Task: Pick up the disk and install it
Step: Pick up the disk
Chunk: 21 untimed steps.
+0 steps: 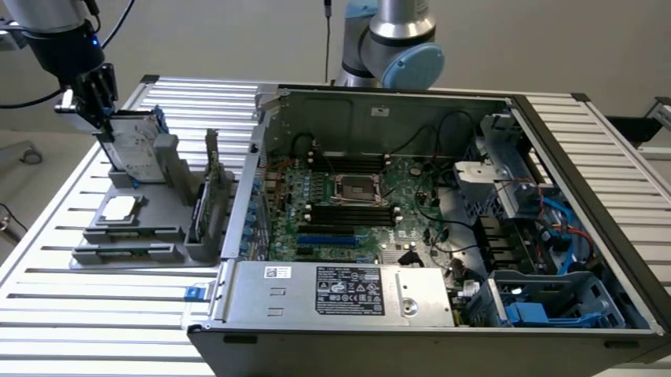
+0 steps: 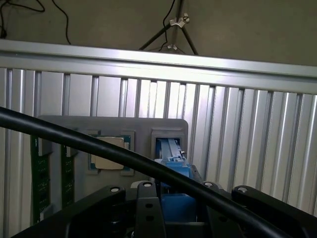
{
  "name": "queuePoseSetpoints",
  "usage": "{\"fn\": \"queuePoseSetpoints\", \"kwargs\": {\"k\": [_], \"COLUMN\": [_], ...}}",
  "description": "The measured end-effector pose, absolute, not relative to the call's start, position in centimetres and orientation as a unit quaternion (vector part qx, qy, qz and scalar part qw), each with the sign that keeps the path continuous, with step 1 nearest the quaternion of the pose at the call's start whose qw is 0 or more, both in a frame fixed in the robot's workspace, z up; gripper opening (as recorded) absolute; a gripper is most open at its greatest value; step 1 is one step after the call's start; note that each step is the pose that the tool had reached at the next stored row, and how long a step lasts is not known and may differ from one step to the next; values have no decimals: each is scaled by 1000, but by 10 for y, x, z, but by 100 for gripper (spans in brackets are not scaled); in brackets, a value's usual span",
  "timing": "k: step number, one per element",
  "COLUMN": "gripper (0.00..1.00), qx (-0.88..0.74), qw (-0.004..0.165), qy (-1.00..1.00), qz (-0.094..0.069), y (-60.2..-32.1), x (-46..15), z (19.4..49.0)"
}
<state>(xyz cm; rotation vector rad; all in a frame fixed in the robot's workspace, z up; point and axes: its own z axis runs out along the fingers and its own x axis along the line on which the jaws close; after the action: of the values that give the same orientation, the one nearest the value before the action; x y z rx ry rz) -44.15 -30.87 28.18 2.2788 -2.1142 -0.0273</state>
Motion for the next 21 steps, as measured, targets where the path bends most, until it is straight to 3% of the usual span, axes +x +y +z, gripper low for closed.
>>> {"fn": "queuePoseSetpoints", "kwargs": {"k": [6,21], "gripper": [33,33], "qx": [733,733], "qw": [16,17], "qy": [-680,-680], "qz": [-9,-9], "y": [-309,-309], "x": [-442,-441], "z": [287,354]}}
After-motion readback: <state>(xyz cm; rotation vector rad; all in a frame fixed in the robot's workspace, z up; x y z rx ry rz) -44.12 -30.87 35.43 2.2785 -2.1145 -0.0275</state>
